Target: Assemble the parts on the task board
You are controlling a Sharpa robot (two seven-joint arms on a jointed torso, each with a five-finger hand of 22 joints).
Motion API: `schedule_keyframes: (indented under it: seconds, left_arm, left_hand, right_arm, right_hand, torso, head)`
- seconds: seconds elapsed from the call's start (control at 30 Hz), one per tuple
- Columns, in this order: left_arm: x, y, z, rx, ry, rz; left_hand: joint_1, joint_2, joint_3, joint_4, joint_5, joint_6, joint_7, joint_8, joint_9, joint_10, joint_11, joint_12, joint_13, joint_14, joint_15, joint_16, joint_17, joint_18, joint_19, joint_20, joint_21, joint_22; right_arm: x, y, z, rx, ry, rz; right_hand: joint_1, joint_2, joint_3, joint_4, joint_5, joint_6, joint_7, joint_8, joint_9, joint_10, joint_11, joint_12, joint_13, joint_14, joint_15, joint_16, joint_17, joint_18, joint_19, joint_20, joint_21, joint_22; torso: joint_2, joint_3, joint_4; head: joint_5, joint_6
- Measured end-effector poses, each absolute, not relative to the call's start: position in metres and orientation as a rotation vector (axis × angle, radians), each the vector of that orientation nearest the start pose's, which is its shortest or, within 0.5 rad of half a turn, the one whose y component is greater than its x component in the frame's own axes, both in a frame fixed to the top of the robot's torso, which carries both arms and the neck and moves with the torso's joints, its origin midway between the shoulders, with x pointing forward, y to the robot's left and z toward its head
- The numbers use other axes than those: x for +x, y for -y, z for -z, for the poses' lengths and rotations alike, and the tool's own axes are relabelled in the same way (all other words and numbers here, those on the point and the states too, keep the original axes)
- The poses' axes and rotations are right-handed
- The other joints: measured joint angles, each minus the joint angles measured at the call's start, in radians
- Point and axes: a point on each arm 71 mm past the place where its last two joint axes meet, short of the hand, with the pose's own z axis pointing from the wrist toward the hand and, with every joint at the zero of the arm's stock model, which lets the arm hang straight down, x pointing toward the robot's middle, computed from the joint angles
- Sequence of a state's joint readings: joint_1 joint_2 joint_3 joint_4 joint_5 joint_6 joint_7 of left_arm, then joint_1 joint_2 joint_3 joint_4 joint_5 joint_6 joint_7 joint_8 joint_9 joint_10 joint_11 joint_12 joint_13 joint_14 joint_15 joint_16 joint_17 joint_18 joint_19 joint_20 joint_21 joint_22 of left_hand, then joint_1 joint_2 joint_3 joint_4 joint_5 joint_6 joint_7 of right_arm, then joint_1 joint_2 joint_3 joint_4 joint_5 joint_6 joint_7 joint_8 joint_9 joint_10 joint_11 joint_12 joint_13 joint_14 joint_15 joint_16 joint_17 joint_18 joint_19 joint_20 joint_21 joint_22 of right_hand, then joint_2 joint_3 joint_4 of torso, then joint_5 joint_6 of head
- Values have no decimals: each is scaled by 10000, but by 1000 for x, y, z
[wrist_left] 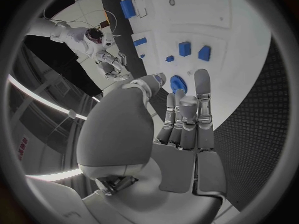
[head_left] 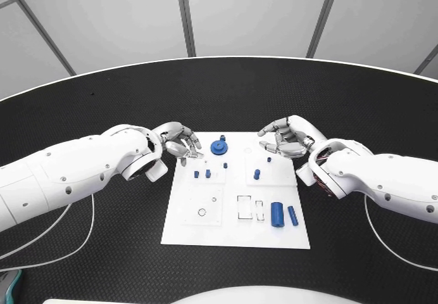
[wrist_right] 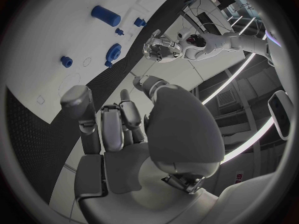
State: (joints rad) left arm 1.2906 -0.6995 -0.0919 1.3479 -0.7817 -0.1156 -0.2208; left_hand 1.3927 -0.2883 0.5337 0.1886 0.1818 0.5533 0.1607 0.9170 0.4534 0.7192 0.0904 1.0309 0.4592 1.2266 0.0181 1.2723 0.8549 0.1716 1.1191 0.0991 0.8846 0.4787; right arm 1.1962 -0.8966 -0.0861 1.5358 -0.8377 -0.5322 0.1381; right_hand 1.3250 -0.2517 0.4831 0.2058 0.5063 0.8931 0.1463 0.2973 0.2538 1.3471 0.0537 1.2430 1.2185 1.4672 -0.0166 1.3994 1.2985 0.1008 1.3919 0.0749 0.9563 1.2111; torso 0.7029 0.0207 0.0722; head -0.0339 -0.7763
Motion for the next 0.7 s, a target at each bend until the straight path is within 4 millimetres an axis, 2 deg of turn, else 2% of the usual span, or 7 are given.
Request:
schedule_keyframes:
  seconds: [0.07, 0.13, 0.2, 0.33, 0.43, 0.47, 0.7]
  left_arm:
    - [522, -178, 188, -4093, -19822, 8753]
    - [522, -172, 184, -3604, -19265, 9099]
    - [523, -168, 181, -3120, -18832, 9250]
    - [526, -157, 176, -1851, -18197, 9298]
    - [527, -148, 175, -1052, -17936, 9243]
    - [527, -146, 175, -819, -17871, 9203]
    - [526, -127, 174, 1012, -17522, 8434]
  left_hand:
    - [55, -48, 339, -714, 664, -365, 29, 160, -51, -654, 142, 45, -93, -224, 87, 142, -63, -1, -102, 101, 181, 135]
    - [-105, -51, 759, -1322, 1040, -517, 12, 329, -120, -814, 199, 235, -212, -110, 97, 468, 216, 0, -121, 121, 544, 378]
    - [-382, -44, 1178, -1903, 1228, -613, -25, 458, -215, -818, 203, 306, -380, 75, 146, 760, 506, -2, -227, 114, 926, 629]
    - [-578, -41, 1525, -2249, 1286, -619, -20, 553, -345, -813, 207, 340, -580, 316, 123, 1058, 851, -2, -291, 164, 1294, 867]
    - [-794, -13, 1796, -2521, 1509, -429, 2, 553, -535, -725, 271, 340, -780, 451, 141, 1241, 998, -2, -385, 169, 1592, 1057]
    - [-853, -55, 1881, -2605, 1633, -342, 5, 553, -616, -663, 234, 340, -848, 530, 138, 1326, 1096, -2, -396, 159, 1706, 1125]
    - [-1158, -26, 2045, -2881, 2091, -95, 38, 553, -888, -650, 221, 340, -1117, 989, 141, 1688, 1711, -2, -456, 170, 2117, 1344]
  right_arm:
    - [480, 231, 189, 4109, -15468, -9681]
    - [480, 231, 189, 4106, -15470, -9685]
    - [480, 231, 189, 4104, -15472, -9686]
    - [480, 230, 190, 4091, -15480, -9710]
    - [480, 230, 190, 4086, -15481, -9721]
    - [480, 230, 190, 4084, -15483, -9725]
    - [480, 229, 190, 4068, -15490, -9752]
  right_hand:
    - [0, 0, 0, 0, 0, 0, 0, 0, -5, 0, 0, 0, -1, 0, 0, 0, 0, 0, 0, 0, 0, 0]
    - [0, 0, 0, 0, 0, 0, 0, 0, -11, 0, 0, 0, -9, 0, 0, 0, 0, 0, 0, 0, 0, 0]
    - [0, 0, 0, 0, 0, 0, 0, 0, -11, 0, 0, 0, -9, 0, 0, 0, 0, 0, 0, 0, 0, 0]
    - [0, 0, 0, 0, 0, 0, 0, 0, -10, 0, 0, 0, -9, 0, 0, 0, 0, -1, 0, 0, 0, 0]
    - [0, 0, 16, -16, 0, 0, 0, 0, -10, 0, 0, 0, -9, 0, 0, 0, 0, 0, 0, 0, 0, 0]
    - [0, 0, 30, -30, 0, 0, 0, 0, -10, 0, 0, 0, -8, 0, 0, 0, 0, 0, 0, 0, 0, 0]
    - [0, 0, 31, -31, 0, 0, 0, 0, -10, 0, 0, 0, -9, 0, 0, 0, 0, 0, 0, 0, 0, 0]
  torso:
    - [6, 0, -7]
    - [12, 0, -12]
    - [16, 0, -16]
    - [16, 7, -15]
    - [16, 18, -18]
    - [17, 18, -18]
    - [24, 16, -12]
  head:
    - [-15, 16]
    - [-27, 20]
    - [-55, 42]
    - [-58, 96]
    - [-101, 146]
    - [-123, 159]
    - [-218, 218]
